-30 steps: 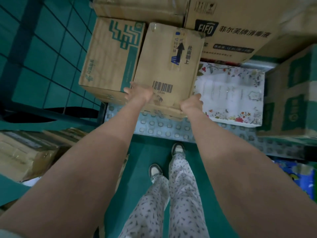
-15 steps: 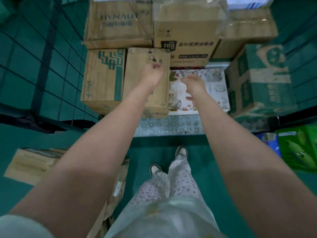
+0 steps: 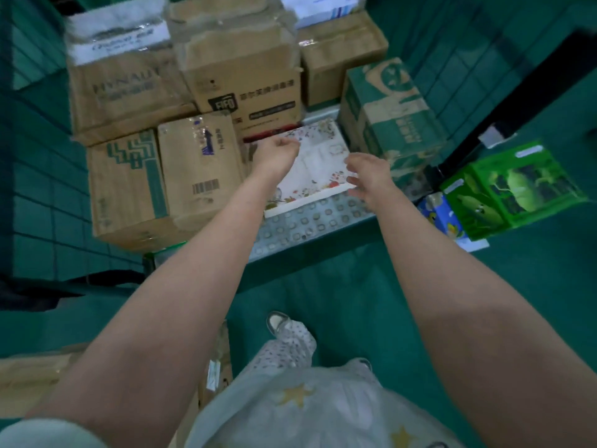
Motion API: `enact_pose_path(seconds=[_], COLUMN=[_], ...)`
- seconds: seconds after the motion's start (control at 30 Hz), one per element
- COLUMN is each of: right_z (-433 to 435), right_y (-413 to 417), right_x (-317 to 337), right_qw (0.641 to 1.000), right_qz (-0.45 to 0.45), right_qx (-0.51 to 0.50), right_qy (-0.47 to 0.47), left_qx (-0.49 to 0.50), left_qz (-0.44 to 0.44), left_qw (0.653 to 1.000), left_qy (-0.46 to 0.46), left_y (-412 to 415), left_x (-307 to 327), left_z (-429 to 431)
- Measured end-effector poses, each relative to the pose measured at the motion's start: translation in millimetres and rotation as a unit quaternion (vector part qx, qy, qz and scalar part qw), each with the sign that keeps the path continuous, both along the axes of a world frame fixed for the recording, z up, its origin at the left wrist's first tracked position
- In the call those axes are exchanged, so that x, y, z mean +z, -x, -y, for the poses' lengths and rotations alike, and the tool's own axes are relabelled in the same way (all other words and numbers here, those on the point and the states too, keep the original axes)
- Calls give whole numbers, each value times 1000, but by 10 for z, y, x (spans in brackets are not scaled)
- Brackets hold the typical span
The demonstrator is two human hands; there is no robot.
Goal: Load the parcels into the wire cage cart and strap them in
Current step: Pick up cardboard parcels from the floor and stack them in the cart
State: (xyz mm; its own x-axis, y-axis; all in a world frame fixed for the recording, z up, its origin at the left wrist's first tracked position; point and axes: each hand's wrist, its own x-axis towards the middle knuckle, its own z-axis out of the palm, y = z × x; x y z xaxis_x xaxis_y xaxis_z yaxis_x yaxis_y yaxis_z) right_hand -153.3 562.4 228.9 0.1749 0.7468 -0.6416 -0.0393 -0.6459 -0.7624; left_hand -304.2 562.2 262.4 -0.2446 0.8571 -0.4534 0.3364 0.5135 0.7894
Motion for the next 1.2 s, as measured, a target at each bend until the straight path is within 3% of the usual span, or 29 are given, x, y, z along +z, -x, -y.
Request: enact_pose_path(seconds=[0.37,0.7,0.93,1.2], right_z=[1070,1926,2307,2843], right_y=[-1382,-2291,-2536,-2480], right_x=[187,488,523,404], right_qw=[991,960,922,845], right_qz=[5,6,-3,-20], right_qx=[-130,-280,-386,-535], right_qy=[1,4,-7,-11], left_qx=[-117,-238,-377,-518], left_qz=[20,39,35,16], left_qw=[993,970,924,854], left_qy=[-11,-43,-47,-44], left_y=[-1417,-2505,-3013,-3324], left_x=[142,287,367,368], left_z=[578,1023,1184,1421])
